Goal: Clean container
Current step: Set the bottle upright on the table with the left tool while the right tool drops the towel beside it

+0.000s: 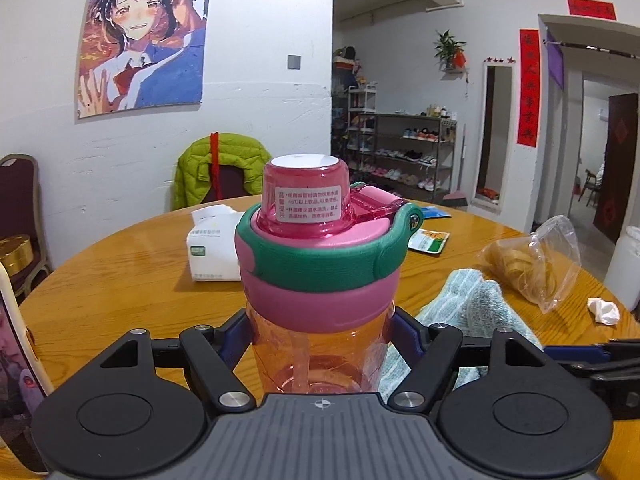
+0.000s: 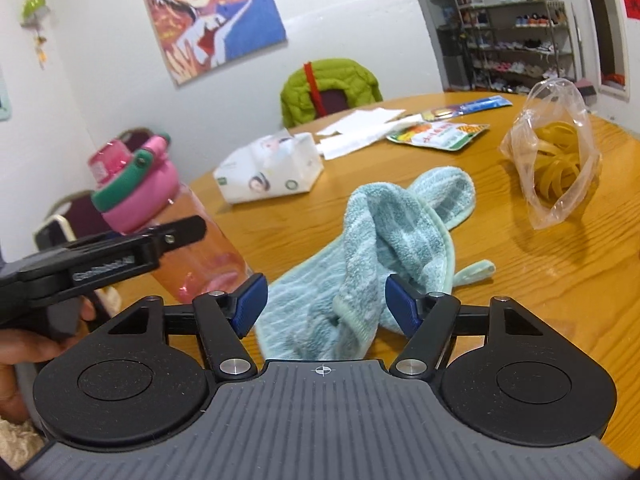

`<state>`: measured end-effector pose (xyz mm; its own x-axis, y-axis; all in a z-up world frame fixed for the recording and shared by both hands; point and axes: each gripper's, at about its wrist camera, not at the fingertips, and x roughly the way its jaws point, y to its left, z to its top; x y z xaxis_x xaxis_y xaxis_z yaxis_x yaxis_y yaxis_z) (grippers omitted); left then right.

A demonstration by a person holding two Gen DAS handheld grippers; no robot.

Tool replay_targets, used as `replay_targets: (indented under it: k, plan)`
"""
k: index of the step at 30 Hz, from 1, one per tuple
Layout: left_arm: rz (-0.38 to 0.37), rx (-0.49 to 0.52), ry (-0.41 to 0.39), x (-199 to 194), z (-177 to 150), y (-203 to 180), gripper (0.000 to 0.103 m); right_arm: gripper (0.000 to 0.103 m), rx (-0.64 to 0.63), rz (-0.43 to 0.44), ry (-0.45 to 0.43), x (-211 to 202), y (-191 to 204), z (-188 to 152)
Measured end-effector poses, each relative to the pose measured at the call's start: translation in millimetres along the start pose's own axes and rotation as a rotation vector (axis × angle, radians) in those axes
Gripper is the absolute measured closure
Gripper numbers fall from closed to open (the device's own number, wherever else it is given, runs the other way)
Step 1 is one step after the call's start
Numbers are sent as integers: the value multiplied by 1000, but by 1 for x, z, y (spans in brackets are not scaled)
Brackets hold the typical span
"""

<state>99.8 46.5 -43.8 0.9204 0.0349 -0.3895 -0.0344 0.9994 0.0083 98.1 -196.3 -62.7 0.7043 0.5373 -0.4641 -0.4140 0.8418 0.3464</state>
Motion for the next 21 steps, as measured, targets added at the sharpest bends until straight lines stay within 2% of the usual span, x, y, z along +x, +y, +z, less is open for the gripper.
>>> replay_targets:
  k: [4, 6, 12, 13, 20, 21]
  plan:
    - [23, 27, -19, 7, 2, -5, 31, 25, 39, 29, -21, -11, -2, -7]
    - [40, 35, -18, 7, 2, -9, 31, 25, 52, 38, -29, -16, -4, -11]
    - [66, 25, -5, 1, -1, -11, 19, 19, 98, 49, -51, -28, -8, -18]
    - [63, 29, 0, -2, -2, -12, 14, 18, 104, 50, -52, -29, -8, -19]
    - [37, 55, 34, -24, -6, -20, 2, 0, 96, 40, -49, -35, -1, -15]
    - [28, 49, 46, -27, -8, -19, 1, 0, 90, 37, -49, -36, 1, -14]
